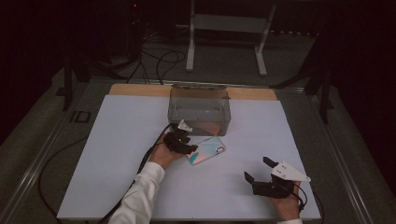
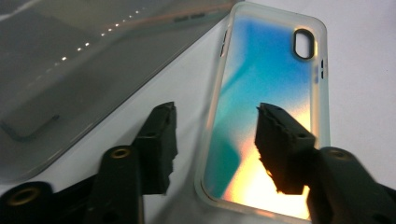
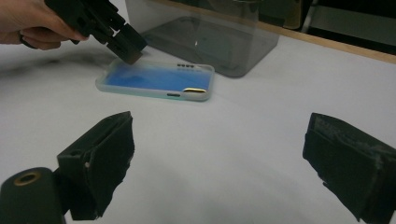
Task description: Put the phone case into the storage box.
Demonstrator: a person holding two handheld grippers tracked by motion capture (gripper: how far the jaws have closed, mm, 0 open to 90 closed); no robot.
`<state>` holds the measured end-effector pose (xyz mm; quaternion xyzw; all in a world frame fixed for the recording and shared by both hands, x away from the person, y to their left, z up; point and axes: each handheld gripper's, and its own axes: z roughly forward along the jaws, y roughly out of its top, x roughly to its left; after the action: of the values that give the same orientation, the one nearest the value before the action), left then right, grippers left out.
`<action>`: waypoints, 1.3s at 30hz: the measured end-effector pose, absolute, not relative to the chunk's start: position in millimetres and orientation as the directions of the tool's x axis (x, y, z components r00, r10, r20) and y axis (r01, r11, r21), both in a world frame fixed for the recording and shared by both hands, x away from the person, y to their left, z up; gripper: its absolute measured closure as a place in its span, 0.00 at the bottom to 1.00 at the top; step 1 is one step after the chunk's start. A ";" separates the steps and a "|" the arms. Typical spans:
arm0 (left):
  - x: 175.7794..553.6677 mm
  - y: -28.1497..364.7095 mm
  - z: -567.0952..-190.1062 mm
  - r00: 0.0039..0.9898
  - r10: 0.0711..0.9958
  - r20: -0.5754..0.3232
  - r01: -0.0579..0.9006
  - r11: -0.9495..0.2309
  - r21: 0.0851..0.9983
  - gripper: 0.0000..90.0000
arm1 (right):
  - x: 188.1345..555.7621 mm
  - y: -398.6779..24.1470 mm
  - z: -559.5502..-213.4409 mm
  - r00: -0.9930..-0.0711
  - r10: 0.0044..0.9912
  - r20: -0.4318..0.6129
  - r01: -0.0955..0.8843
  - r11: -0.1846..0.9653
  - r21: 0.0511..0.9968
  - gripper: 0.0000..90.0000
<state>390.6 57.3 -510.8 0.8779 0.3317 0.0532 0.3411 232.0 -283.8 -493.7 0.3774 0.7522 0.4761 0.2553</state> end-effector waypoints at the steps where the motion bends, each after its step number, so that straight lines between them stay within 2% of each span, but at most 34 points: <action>1: 391.0 57.6 -511.1 0.775 0.616 -0.140 0.550 -0.548 0.631 0.60 | 232.0 -283.7 -493.8 -0.586 0.810 -0.025 0.324 0.263 0.909 0.10; 11: 393.2 58.1 -514.6 0.784 0.605 -0.140 0.557 -0.585 0.590 0.84 | 232.0 -284.1 -493.9 -0.584 0.812 -0.026 0.325 0.263 0.908 0.10; 17: 394.7 60.1 -514.0 0.780 0.611 -0.131 0.558 -0.586 0.588 0.94 | 231.9 -284.3 -493.7 -0.583 0.812 -0.024 0.326 0.261 0.909 0.10; 26: 387.9 55.4 -511.6 0.817 0.575 -0.040 0.486 -0.649 0.585 0.99 | 232.1 -284.3 -494.0 -0.578 0.816 -0.025 0.332 0.263 0.906 0.10; 39: 379.3 58.1 -498.9 0.827 0.563 -0.009 0.447 -0.647 0.618 0.99 | 232.1 -284.3 -494.1 -0.579 0.815 -0.024 0.332 0.263 0.906 0.10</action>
<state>379.3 58.1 -498.9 0.9027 0.2795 0.0923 0.3137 232.1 -284.3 -494.1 0.3811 0.7524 0.4727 0.2552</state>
